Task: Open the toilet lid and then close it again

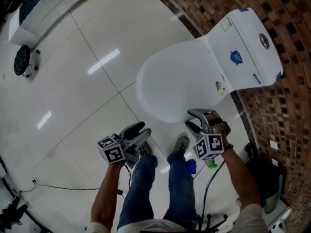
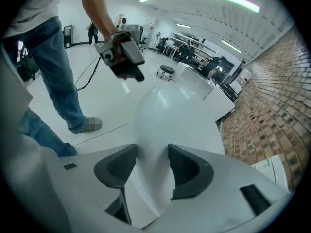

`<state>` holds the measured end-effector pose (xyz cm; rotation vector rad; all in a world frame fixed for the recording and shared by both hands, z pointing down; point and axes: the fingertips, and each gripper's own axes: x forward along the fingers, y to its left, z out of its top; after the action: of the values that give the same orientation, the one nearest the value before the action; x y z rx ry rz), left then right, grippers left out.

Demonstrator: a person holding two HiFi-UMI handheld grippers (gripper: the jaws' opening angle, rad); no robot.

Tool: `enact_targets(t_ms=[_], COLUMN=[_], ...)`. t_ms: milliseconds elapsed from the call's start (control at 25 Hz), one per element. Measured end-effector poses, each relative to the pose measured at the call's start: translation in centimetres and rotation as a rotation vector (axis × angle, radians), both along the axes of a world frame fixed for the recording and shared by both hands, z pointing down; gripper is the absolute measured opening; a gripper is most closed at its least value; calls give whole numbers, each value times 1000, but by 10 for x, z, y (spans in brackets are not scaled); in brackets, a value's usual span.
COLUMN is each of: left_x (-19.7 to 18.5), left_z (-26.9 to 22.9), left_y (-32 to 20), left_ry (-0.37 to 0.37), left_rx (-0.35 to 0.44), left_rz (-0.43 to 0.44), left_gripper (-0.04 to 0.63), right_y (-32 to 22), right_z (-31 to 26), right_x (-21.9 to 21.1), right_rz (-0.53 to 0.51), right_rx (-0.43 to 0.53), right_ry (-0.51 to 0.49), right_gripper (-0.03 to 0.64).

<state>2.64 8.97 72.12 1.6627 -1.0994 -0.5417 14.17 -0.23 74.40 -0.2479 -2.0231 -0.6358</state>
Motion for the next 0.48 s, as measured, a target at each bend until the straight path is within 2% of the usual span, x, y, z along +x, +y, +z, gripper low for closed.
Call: enact_targets(t_ms=[40,120,240,320,360,480], left_x=[0,-1,-6,-7,-7,-7], left_z=[8,23,22,16,15,-5], left_y=[-8,-26,-55,-63,-64,-69], left_ry=[36,80,165,174,164,152], left_rx=[0,3,44,51,44,42], left_rz=[-17,-43,-77,-61,-50,-36], left_gripper=[280,307,306,222,155,137], right_y=[0,0,2,1,0,-3], right_z=[-1,1,7,6,4,-8], right_x=[0,0,-1,-2,-1,2], right_rz=[6,6,5,15,21,31], right_rx=[-6,-12,-15,-17,-19,-21], right_ry=[-6,-7,-11,-26,-32,-46], right_gripper=[225,225,224,224,225,227])
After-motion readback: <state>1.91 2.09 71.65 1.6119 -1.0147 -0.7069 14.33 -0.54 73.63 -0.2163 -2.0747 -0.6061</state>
